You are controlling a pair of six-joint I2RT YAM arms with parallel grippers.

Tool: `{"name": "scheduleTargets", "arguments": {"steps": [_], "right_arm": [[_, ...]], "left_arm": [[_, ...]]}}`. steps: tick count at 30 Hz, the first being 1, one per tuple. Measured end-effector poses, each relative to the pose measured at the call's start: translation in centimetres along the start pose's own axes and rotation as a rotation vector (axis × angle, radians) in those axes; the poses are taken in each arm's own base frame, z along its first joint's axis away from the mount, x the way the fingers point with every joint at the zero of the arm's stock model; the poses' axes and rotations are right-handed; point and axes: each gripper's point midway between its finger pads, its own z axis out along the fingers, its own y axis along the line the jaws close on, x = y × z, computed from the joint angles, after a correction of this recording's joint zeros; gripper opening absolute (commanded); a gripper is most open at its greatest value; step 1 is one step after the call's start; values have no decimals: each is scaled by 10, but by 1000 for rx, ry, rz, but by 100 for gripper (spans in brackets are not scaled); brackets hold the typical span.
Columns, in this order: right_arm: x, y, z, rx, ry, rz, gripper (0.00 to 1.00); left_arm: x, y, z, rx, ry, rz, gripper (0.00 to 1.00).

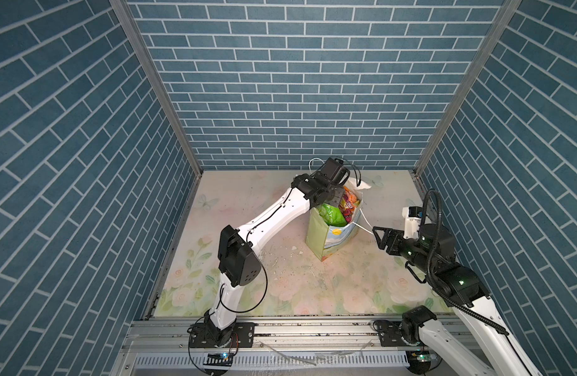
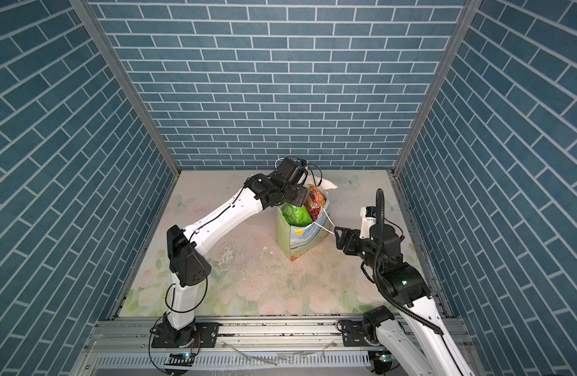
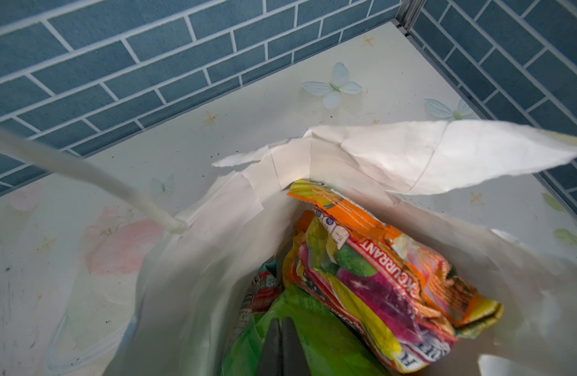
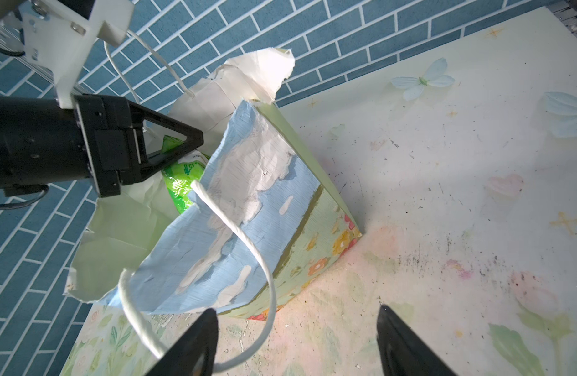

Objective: Take the snacks out of the paper bag
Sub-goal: Pick up the snack from the paper bag.

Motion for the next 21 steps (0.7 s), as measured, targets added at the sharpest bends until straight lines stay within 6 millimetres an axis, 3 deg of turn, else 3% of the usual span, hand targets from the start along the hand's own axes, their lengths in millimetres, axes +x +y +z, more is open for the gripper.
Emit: {"name": "scheduleTargets", "arguments": {"steps": [21], "right_arm": [[2,-4,1,18,5,4,76]], "left_arm": [[-54,3,-58,8,-144,1,0]]}}
